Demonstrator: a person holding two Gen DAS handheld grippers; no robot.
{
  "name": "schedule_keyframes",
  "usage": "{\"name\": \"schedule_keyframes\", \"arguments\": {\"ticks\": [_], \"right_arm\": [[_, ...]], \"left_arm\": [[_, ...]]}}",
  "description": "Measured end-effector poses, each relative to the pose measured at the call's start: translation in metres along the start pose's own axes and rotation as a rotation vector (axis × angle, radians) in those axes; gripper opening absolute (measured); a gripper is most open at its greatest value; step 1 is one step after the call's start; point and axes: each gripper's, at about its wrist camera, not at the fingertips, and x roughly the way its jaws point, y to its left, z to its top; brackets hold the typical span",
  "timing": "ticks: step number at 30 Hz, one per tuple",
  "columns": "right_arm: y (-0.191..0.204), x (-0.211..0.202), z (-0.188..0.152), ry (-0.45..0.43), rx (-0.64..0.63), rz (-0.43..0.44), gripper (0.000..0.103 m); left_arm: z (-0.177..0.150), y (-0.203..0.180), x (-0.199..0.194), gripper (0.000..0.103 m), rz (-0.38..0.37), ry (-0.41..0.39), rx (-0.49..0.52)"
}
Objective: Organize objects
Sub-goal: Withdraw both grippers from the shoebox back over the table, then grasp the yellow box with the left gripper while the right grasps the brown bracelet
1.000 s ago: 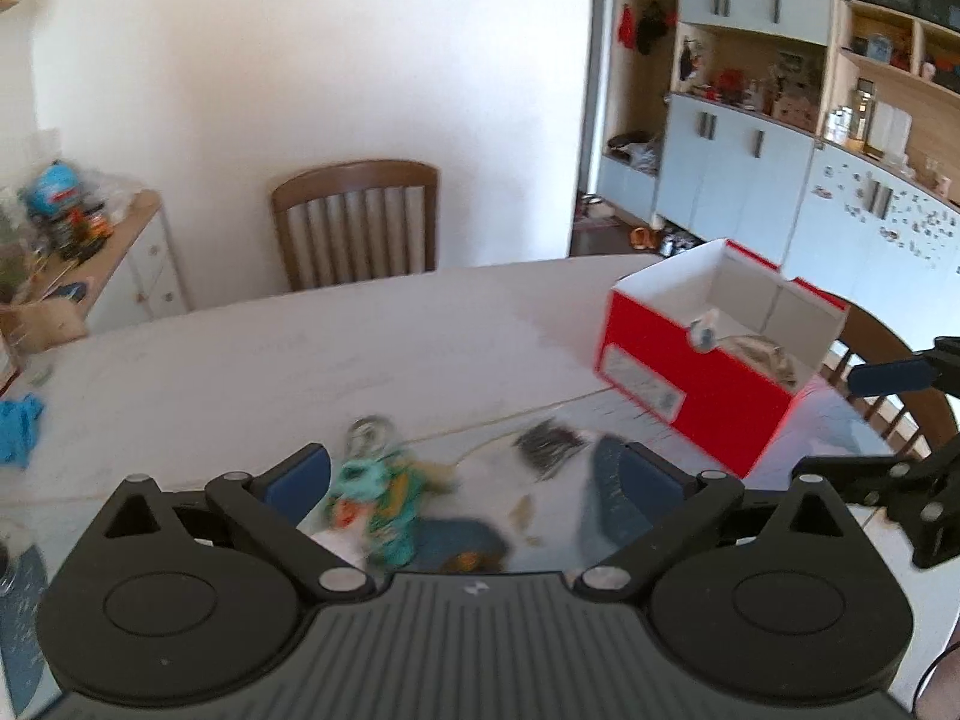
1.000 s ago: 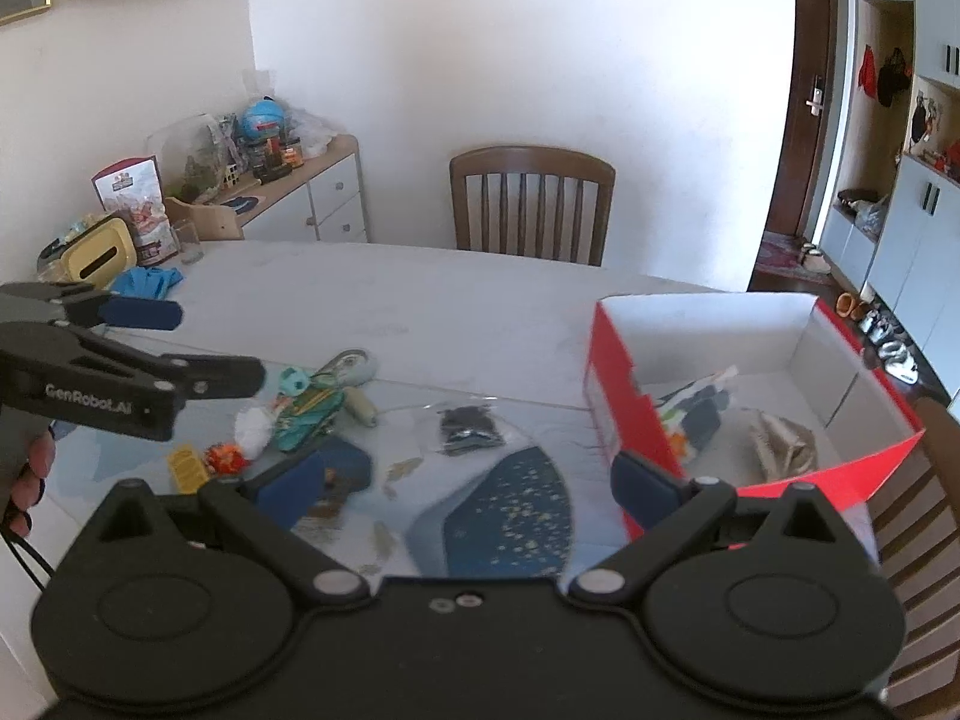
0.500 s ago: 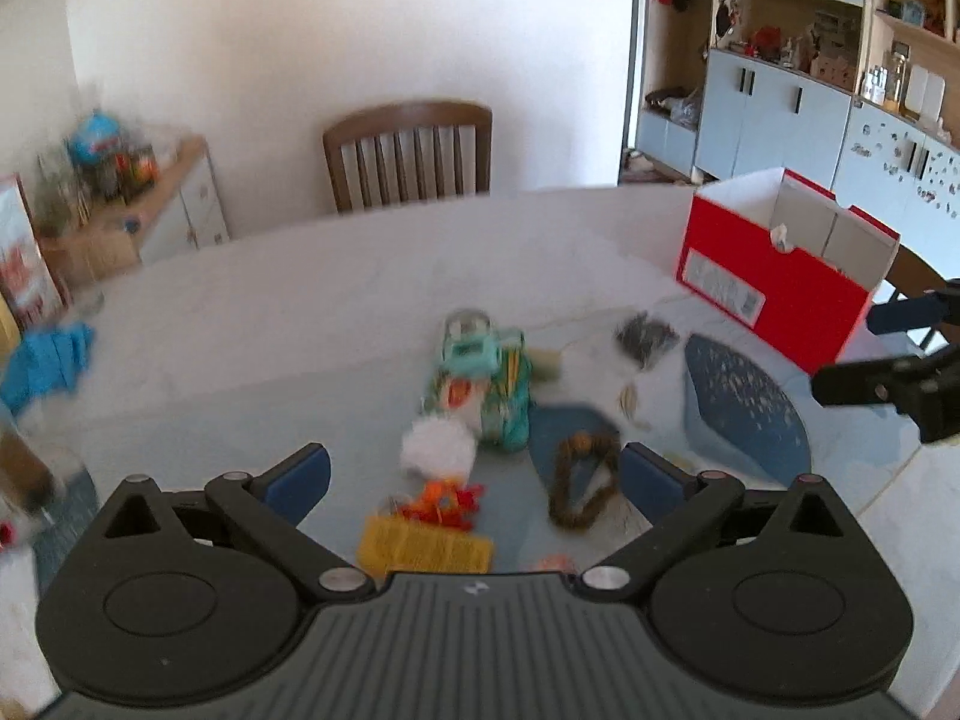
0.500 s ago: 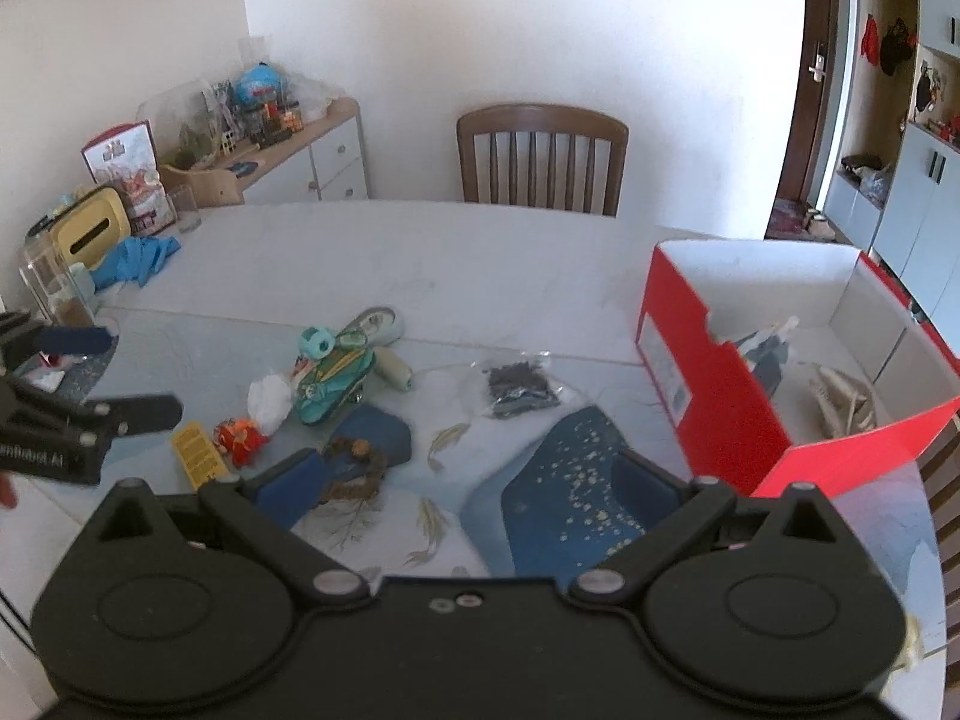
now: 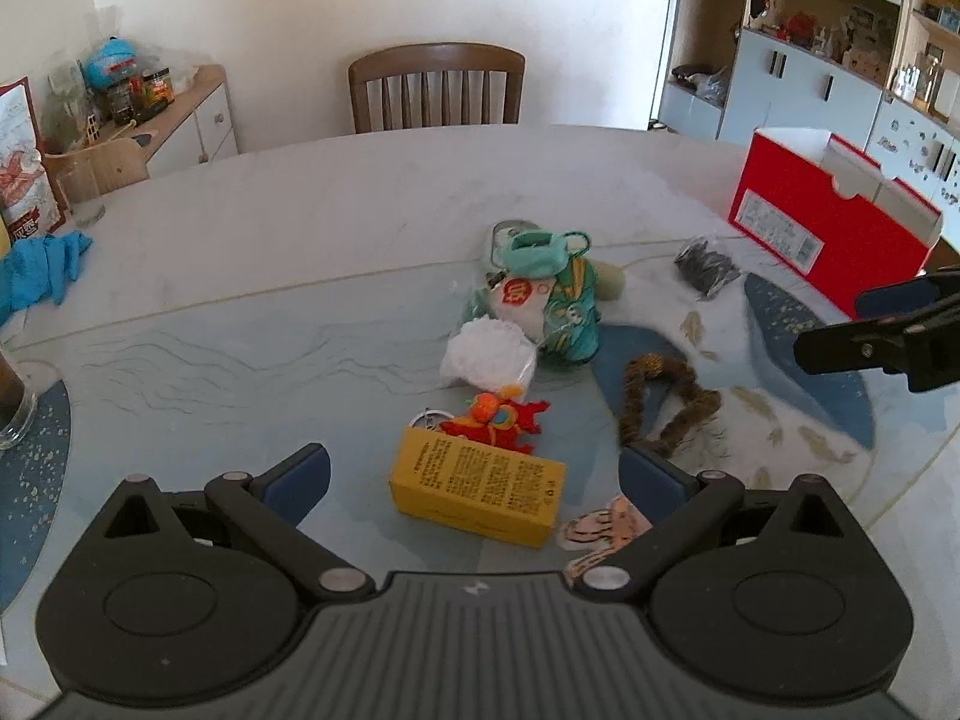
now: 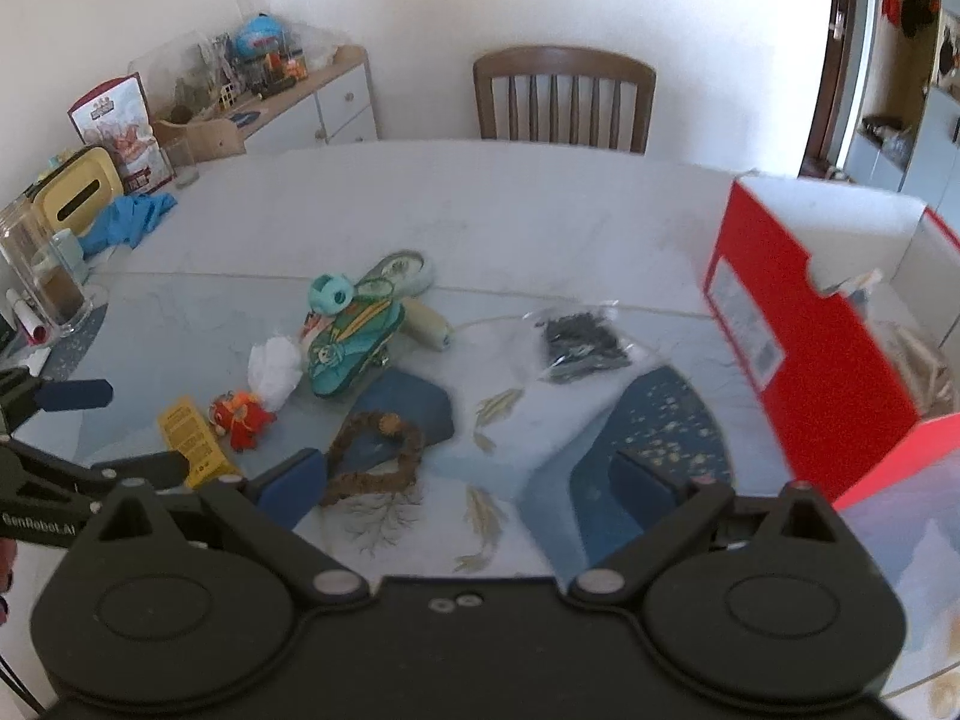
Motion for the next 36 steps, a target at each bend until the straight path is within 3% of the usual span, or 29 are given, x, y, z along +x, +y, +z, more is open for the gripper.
{"name": "schedule_keyframes", "arguments": {"ticks": [7, 12, 18, 24, 29, 36], "right_arm": [[0.003, 0.031, 0.002, 0.053, 0.033, -0.004, 0.096], [0.007, 0.055, 0.001, 0.101, 0.037, -0.008, 0.087], [0.012, 0.077, 0.002, 0.141, 0.052, -0.016, 0.070], [0.030, 0.081, 0.002, 0.137, -0.049, -0.035, 0.045], [0.041, 0.080, -0.001, 0.132, -0.114, -0.051, 0.026], [0.044, 0.081, 0.000, 0.132, -0.123, -0.051, 0.009]], "left_arm": [[-0.004, -0.001, 0.020, 0.103, -0.015, 0.040, 0.044], [-0.005, 0.003, 0.030, 0.103, -0.006, 0.063, 0.027], [-0.008, 0.007, 0.035, 0.103, -0.007, 0.064, 0.033], [-0.010, 0.007, 0.036, 0.100, -0.011, 0.060, 0.037], [-0.009, 0.004, 0.035, 0.078, -0.031, 0.062, 0.043], [-0.008, 0.001, 0.035, 0.073, -0.033, 0.070, 0.029]]}}
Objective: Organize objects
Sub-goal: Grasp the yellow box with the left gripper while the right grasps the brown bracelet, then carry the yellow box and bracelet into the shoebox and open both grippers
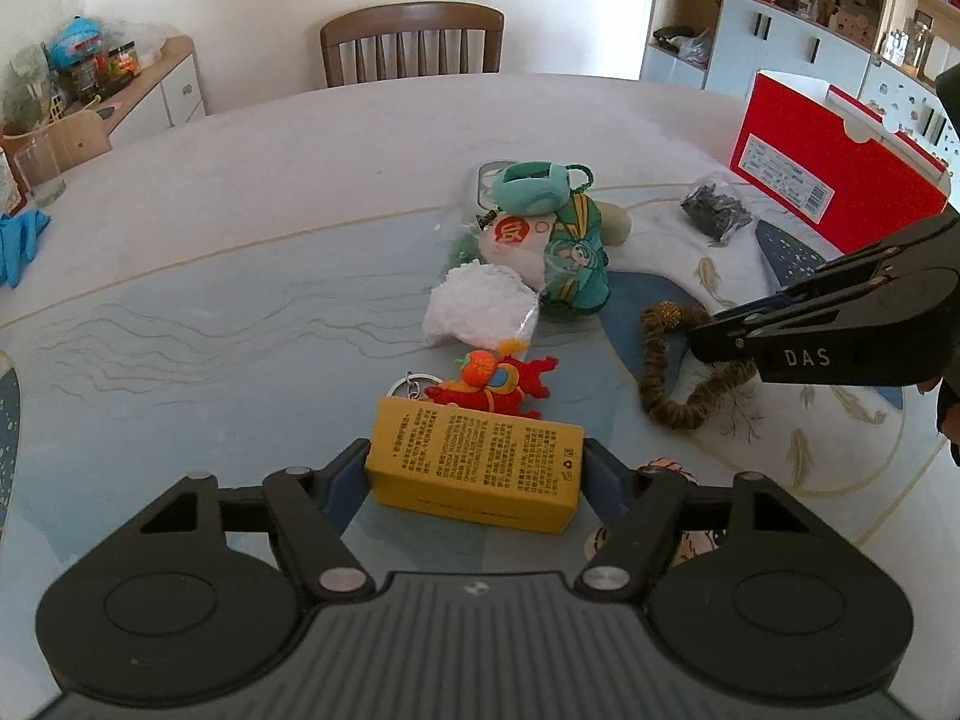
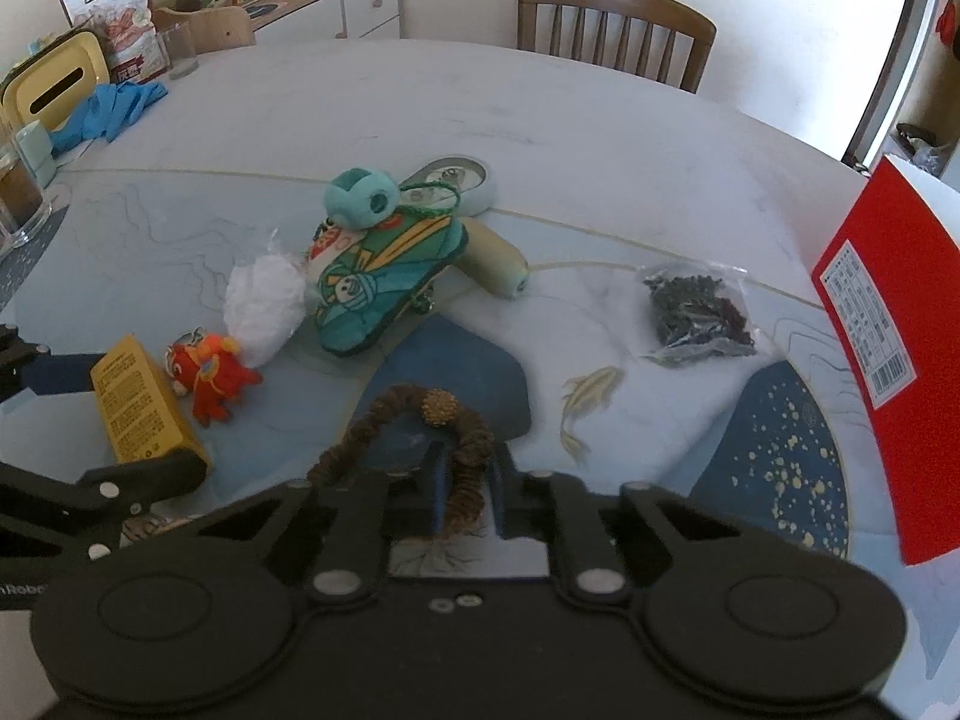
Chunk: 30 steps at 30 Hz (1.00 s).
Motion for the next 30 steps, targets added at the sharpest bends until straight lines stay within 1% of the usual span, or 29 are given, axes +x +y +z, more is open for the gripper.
{"name": "schedule_keyframes", "arguments": {"ticks": [4, 6, 10, 14, 17, 22, 30], "right_arm": [[-0.003, -0.004, 0.001, -0.010, 0.025, 0.005, 0.007], [-0.007, -0.010, 0.001, -0.020, 0.044, 0.020, 0.007], [-0.013, -0.028, 0.003, -0.048, 0.069, 0.038, 0.007], [-0.021, -0.049, 0.003, -0.077, 0.089, 0.052, 0.007], [-0.029, -0.065, 0.003, -0.098, 0.105, 0.056, 0.007], [-0.042, -0.094, 0.005, -0.138, 0.133, 0.058, 0.007], [-0.071, -0.141, 0.008, -0.183, 0.168, 0.032, 0.007]], "left_arm": [[0.001, 0.000, -0.002, 0.073, 0.001, 0.004, -0.009], [0.002, 0.001, -0.004, 0.073, 0.000, 0.002, -0.014], [0.009, 0.000, -0.014, 0.073, -0.007, -0.007, -0.020], [0.018, -0.004, -0.023, 0.073, 0.008, -0.006, -0.016], [0.026, -0.008, -0.031, 0.073, -0.006, -0.016, -0.018], [0.042, -0.022, -0.046, 0.073, -0.038, -0.032, 0.007], [0.073, -0.057, -0.068, 0.073, -0.099, -0.059, 0.052]]}}
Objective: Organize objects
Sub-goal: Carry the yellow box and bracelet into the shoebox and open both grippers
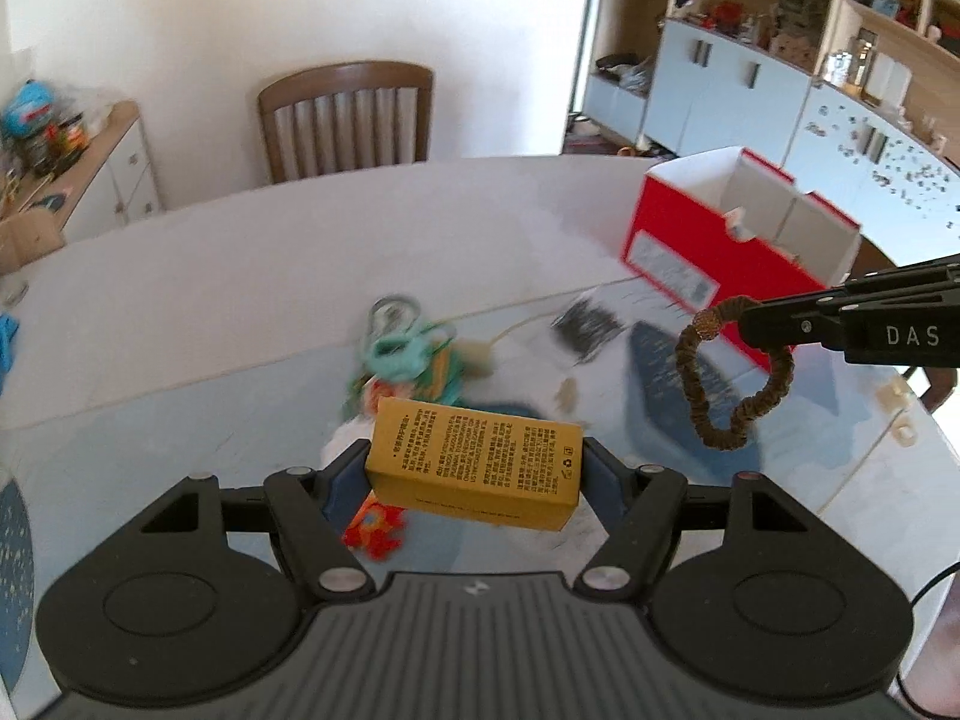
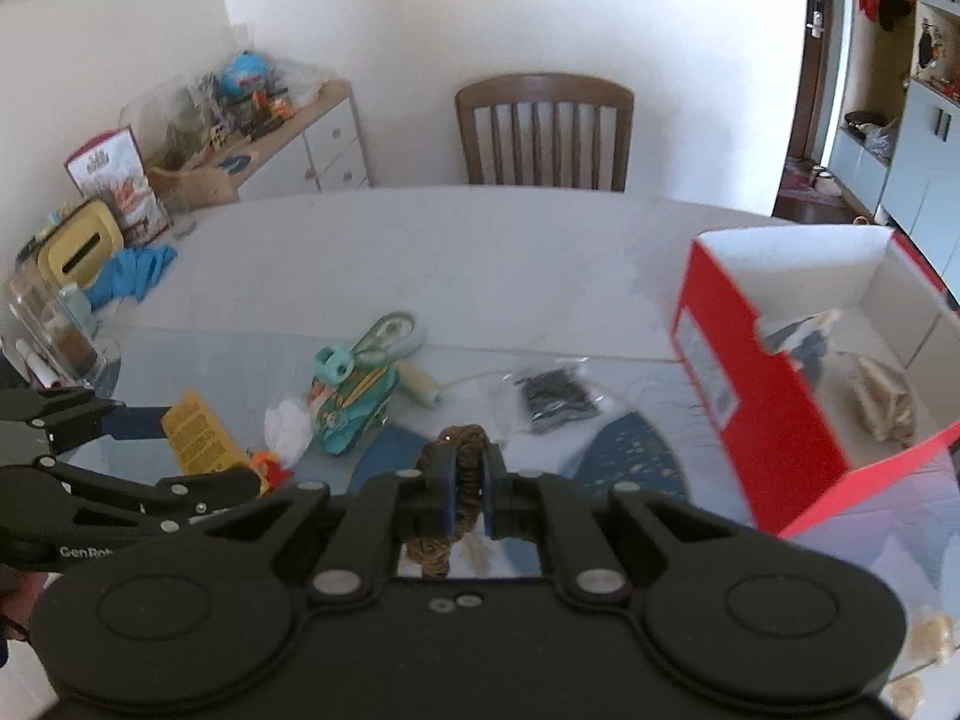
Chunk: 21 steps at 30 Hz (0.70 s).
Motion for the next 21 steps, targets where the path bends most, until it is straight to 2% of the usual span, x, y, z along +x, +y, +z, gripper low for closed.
{"name": "schedule_keyframes", "arguments": {"ticks": [12, 21], "right_arm": [[-0.068, -0.050, 0.019, -0.060, 0.014, -0.033, 0.007], [-0.139, -0.067, 0.035, -0.099, 0.012, -0.052, 0.007]], "left_arm": [[0.059, -0.079, -0.001, 0.073, -0.016, -0.025, 0.094], [0.098, -0.148, 0.017, 0.073, -0.020, -0.051, 0.144]]}}
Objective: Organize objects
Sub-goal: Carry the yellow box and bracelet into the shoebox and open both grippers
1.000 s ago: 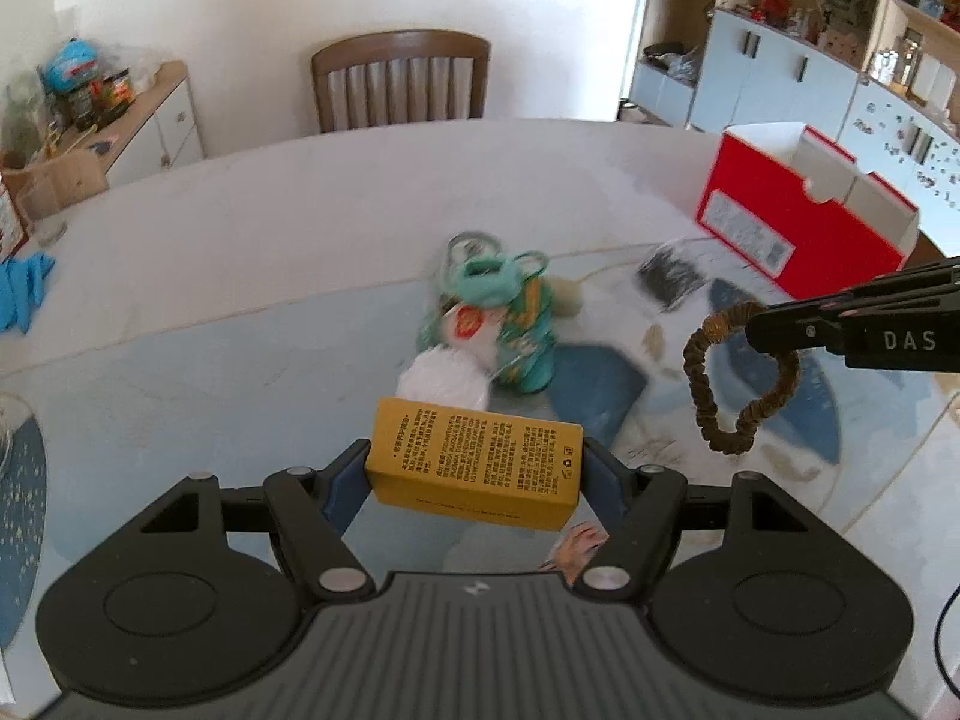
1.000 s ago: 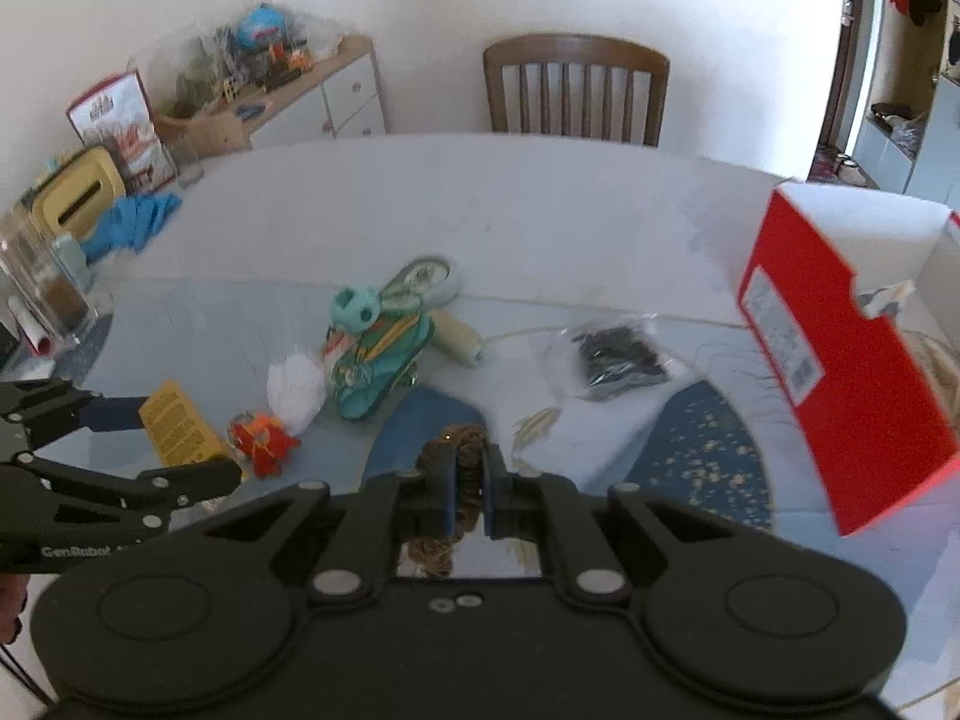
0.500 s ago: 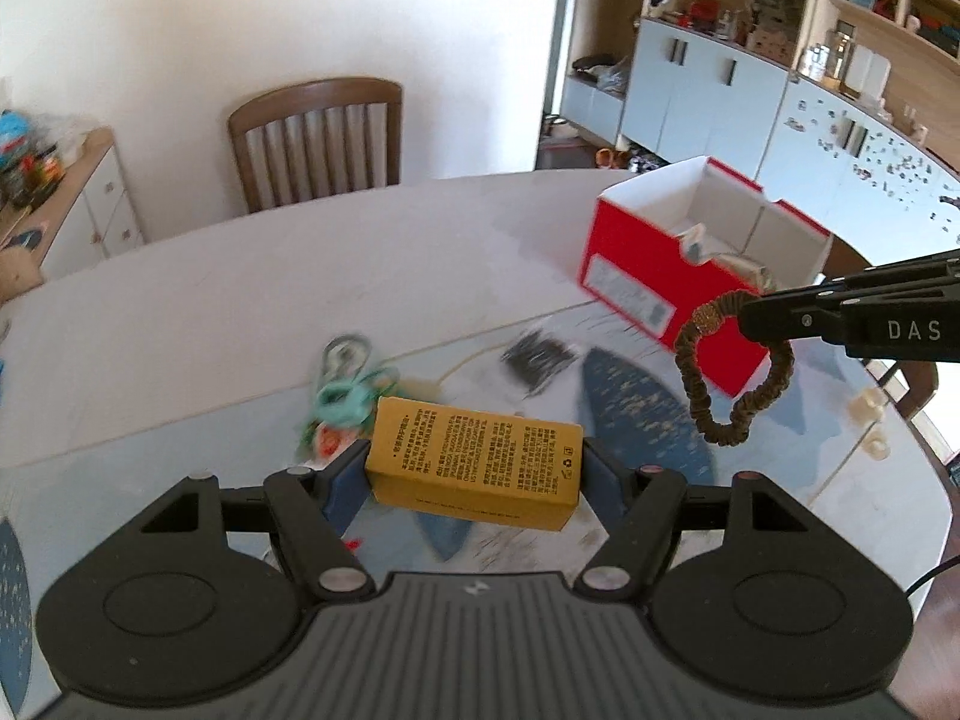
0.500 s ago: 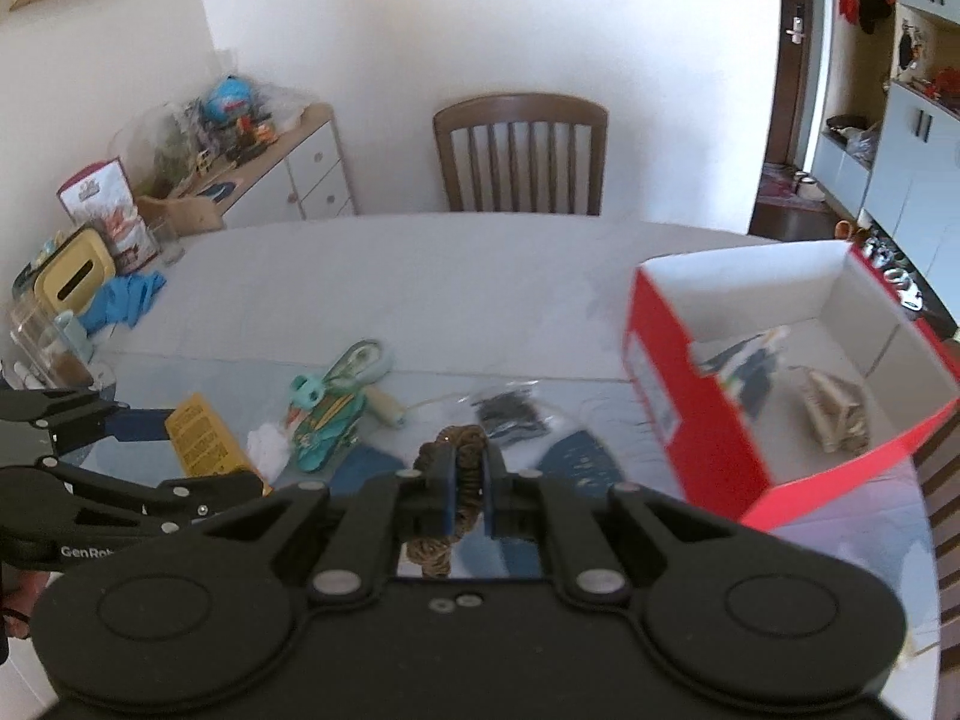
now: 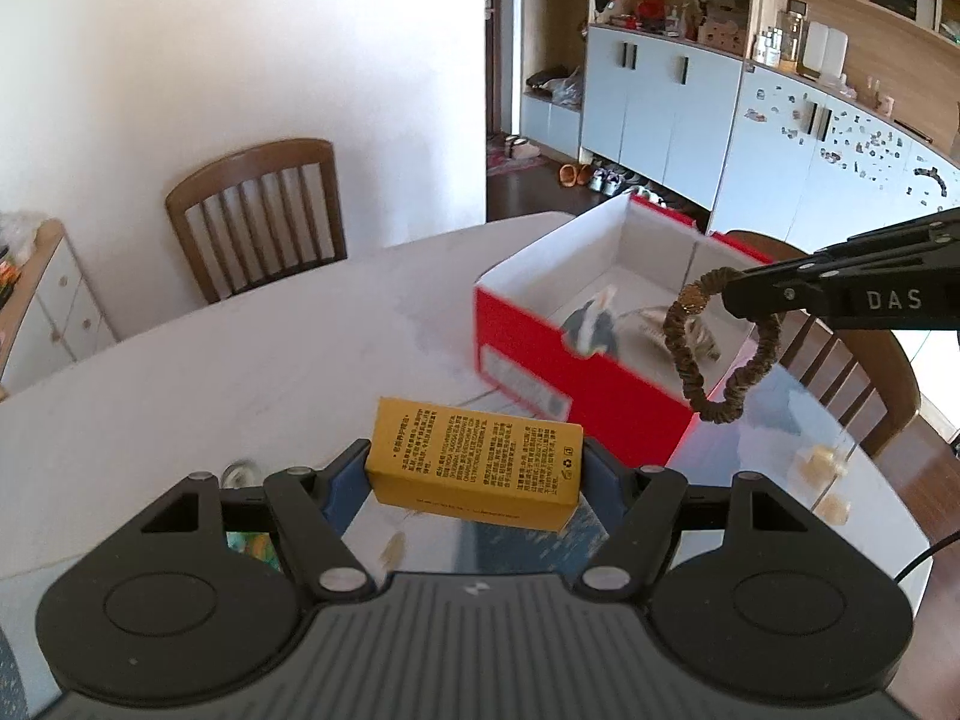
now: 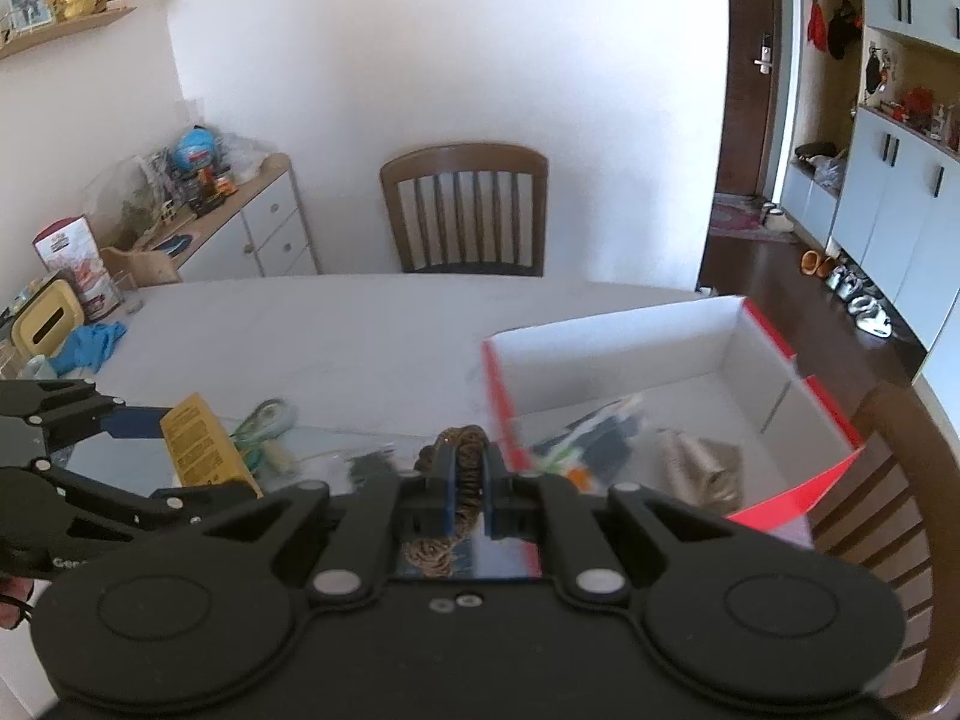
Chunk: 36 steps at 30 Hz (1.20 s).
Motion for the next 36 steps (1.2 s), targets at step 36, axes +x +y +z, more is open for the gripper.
{"name": "schedule_keyframes", "arguments": {"ticks": [36], "right_arm": [[-0.193, 0.127, 0.031, 0.112, 0.063, -0.008, 0.007]], "left_arm": [[0.091, -0.145, 0.188, 0.073, 0.023, 0.166, 0.044]]}}
